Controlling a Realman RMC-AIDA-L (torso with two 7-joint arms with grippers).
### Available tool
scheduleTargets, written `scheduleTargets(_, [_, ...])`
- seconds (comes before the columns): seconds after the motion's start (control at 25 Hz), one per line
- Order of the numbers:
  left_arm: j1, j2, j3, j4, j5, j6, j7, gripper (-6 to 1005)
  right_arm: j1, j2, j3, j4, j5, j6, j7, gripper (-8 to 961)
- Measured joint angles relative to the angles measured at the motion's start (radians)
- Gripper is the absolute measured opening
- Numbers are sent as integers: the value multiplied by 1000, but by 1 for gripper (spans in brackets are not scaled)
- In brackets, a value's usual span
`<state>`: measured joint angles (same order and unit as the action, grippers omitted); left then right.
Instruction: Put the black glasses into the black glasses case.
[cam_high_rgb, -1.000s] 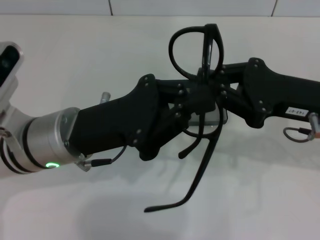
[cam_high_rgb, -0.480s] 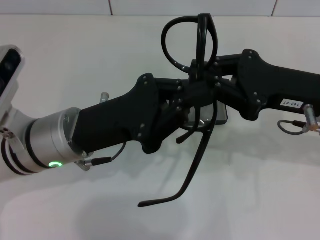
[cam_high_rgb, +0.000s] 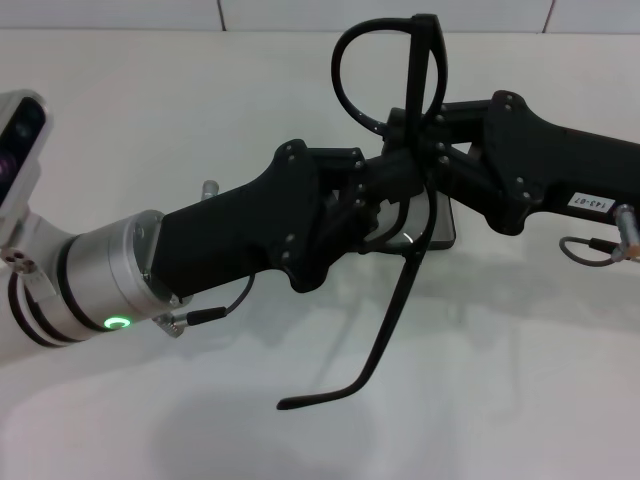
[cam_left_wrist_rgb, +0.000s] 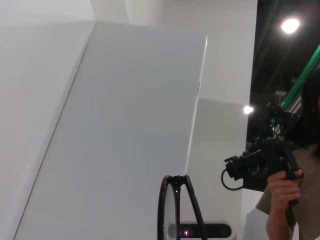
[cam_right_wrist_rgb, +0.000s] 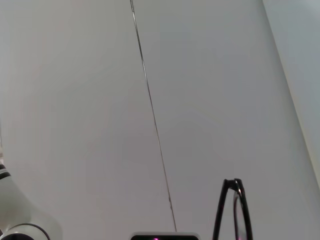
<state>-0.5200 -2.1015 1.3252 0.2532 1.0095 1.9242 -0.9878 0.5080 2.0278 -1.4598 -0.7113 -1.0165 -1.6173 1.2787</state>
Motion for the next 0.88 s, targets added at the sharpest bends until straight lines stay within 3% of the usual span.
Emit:
scheduleTargets(0.28, [0,1,3,5,3,21,1,33,2,0,5,36,24,8,-35,95])
scheduleTargets(0.48, [15,3,-1,0,0,41,11,33,-8,-15,32,47,68,-67,-33,95])
scheduleTargets(0.72, [20,3,8,-3,4,41,17,34,-28,-6,235,45,123,-306,9,95])
scheduleTargets(0.88, [3,2,66,1,10,41,30,34,-14,-2,245,77,246,-298,-25,94])
